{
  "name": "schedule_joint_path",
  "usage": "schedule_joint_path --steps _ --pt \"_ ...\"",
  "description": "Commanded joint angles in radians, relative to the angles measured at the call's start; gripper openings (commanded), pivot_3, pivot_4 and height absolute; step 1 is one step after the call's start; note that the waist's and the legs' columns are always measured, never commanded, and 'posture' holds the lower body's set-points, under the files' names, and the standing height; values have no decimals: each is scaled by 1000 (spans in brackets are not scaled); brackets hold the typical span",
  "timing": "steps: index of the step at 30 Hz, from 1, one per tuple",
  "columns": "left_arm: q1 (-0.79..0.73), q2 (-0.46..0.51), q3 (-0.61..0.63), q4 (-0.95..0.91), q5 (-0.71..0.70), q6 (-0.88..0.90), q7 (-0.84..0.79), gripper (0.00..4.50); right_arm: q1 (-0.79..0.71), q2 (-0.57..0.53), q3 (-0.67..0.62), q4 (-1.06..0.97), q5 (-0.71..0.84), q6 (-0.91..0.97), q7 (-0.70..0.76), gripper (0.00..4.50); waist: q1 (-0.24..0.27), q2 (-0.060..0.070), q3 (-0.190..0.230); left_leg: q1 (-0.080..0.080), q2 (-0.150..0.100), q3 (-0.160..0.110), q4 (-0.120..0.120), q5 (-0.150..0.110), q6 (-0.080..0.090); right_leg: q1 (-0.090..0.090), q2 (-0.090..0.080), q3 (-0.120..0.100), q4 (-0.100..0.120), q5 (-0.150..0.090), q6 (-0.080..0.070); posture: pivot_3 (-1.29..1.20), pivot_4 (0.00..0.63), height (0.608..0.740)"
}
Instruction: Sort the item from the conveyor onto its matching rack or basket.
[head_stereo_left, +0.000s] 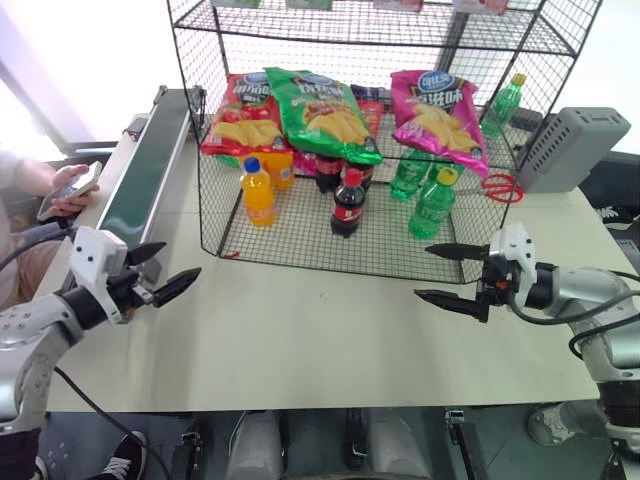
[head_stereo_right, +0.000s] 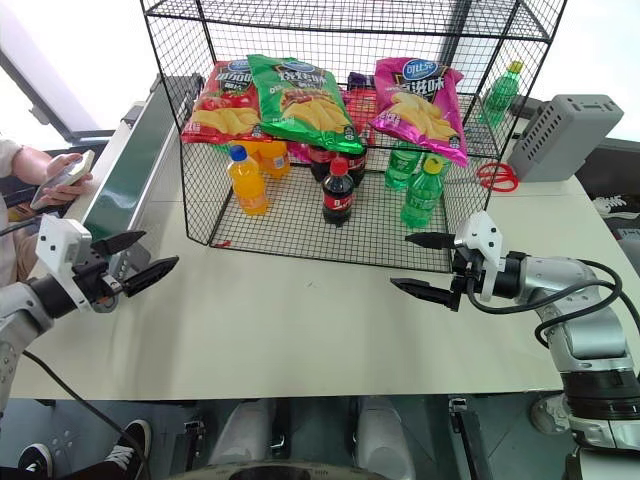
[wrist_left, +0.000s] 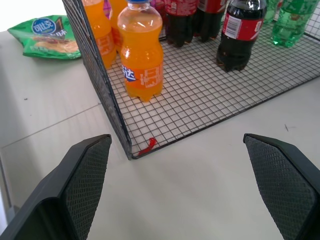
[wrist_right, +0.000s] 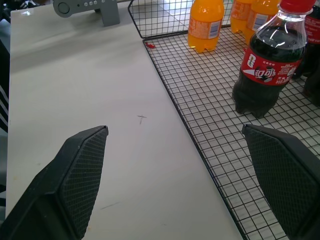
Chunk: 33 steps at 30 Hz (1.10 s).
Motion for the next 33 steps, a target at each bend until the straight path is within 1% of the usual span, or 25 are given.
schedule_joint_path --steps 1,9,24,33 --pt "0 -3 8 4 12 -29 -2 4500 -10 -5 -13 -5 -6 -23 -2 4474 0 0 0 0 0 0 0 0 0 0 0 0 0 0 0 0 150 740" --pt "6 -23 1 1 28 -46 -5 4500 -11 -8 -12 -5 -21 -35 8 4474 0 0 0 0 0 0 0 0 0 0 0 0 0 0 0 0 150 740" --pt "11 -18 -2 11 41 -46 -31 4500 -4 -7 -12 -19 -27 -34 3 4474 0 0 0 0 0 0 0 0 0 0 0 0 0 0 0 0 150 740" --pt "-3 -21 -3 20 40 -45 -30 4500 -14 -23 -16 -37 35 84 27 4474 0 0 0 0 0 0 0 0 0 0 0 0 0 0 0 0 150 740"
